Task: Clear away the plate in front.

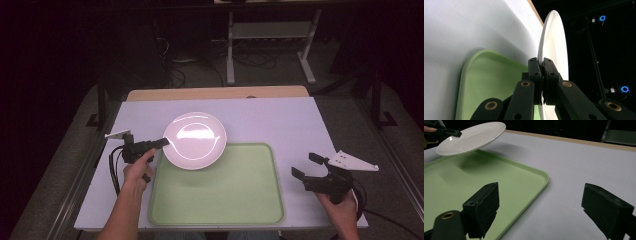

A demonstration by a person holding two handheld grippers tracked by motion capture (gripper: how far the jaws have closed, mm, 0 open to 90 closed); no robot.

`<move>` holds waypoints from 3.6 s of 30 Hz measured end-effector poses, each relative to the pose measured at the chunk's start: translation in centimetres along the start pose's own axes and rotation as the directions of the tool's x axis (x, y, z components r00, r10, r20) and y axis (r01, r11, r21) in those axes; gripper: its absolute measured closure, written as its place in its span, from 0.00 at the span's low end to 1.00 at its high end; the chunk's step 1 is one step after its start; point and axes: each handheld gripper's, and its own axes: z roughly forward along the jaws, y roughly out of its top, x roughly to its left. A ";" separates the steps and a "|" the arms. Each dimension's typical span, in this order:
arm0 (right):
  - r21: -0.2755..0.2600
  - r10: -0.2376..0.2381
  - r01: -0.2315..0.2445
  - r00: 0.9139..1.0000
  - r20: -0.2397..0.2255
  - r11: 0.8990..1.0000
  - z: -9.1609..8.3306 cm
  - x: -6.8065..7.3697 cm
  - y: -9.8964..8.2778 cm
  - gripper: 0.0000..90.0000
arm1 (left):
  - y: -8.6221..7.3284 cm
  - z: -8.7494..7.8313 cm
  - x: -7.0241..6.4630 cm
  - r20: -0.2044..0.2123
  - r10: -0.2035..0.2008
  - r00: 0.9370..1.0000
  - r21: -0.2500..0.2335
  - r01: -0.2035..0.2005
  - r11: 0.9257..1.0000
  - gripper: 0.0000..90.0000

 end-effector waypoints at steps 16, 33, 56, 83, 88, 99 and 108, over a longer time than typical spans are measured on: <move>-0.004 0.007 -0.007 1.000 -0.001 1.000 -0.2 0.0 0.0 0.15 | -2.6 -0.1 0.1 -0.012 0.036 0.999 0.061 -0.035 0.997 0.97; -0.002 0.000 0.000 1.000 -0.007 1.000 0.0 0.0 0.0 0.15 | -3.9 0.0 0.6 -0.036 0.056 0.998 0.105 -0.052 0.993 0.97; -0.001 -0.006 0.006 1.000 -0.014 1.000 0.0 0.3 0.0 0.15 | -5.2 0.3 0.2 -0.076 0.107 0.991 0.186 -0.092 0.978 0.97; 0.003 -0.014 0.014 1.000 -0.018 1.000 0.0 0.4 0.1 0.15 | -6.9 1.2 -0.2 -0.130 0.097 0.987 0.235 -0.064 0.970 0.97; 0.012 -0.011 0.011 1.000 -0.015 1.000 0.2 0.4 0.0 0.15 | -6.9 1.1 -0.4 -0.133 0.112 0.985 0.246 -0.077 0.966 0.97; 0.004 -0.018 0.018 1.000 -0.017 1.000 -0.1 0.5 0.0 0.15 | -7.4 0.9 -0.7 -0.143 0.122 0.982 0.244 -0.085 0.966 0.96; 0.006 -0.018 0.019 1.000 -0.019 1.000 -0.1 0.5 0.1 0.15 | -7.8 1.1 -0.5 -0.158 0.123 0.980 0.250 -0.081 0.965 0.95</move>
